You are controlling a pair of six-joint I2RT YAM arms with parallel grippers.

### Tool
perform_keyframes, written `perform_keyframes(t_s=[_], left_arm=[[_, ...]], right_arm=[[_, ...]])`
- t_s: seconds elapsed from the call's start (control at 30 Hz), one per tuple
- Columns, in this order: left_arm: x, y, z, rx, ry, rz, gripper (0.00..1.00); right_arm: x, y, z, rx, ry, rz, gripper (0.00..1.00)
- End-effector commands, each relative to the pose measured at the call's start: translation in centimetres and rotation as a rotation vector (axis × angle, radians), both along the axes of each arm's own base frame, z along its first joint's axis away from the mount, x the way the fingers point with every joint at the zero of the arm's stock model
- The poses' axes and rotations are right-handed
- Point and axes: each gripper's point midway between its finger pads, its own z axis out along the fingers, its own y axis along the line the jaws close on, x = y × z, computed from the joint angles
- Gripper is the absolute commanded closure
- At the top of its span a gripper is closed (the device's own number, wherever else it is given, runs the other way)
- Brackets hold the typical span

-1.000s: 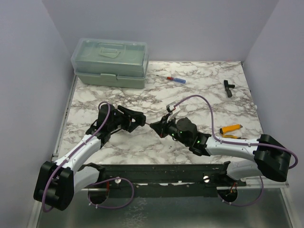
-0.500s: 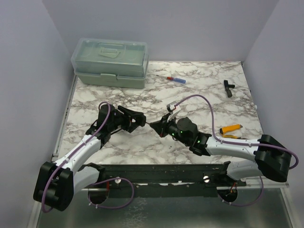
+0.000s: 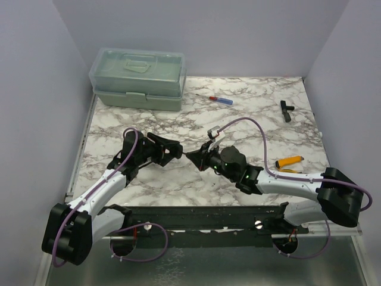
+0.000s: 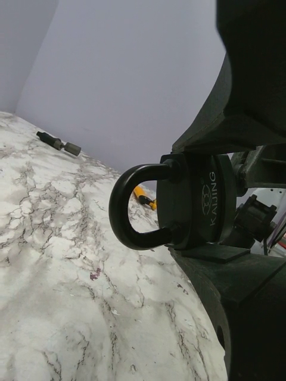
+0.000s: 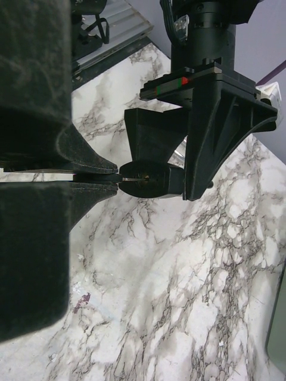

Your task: Unlock with the key

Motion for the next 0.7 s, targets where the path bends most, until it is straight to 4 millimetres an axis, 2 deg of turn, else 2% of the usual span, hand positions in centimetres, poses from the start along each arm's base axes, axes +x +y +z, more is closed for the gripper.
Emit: perform_keyframes(t_s=[0.0, 0.43, 0.67], left_arm=[[-0.2, -0.5, 2.4, -0.059, -0.056, -0.025, 1.0], [-0.3, -0.7, 3.5, -0.084, -0.085, -0.033, 1.0], [-0.4, -0.9, 4.5, -0.12, -0.135, -0.043, 1.0]], right_arm=[[0.6, 0.9, 1.5, 0.023, -0.039, -0.006, 0.99], [1.1, 1.4, 1.0, 0.026, -0.04, -0.016, 0.99], [1.2, 2.7, 2.2, 0.107, -0.026, -0.004, 0.99]])
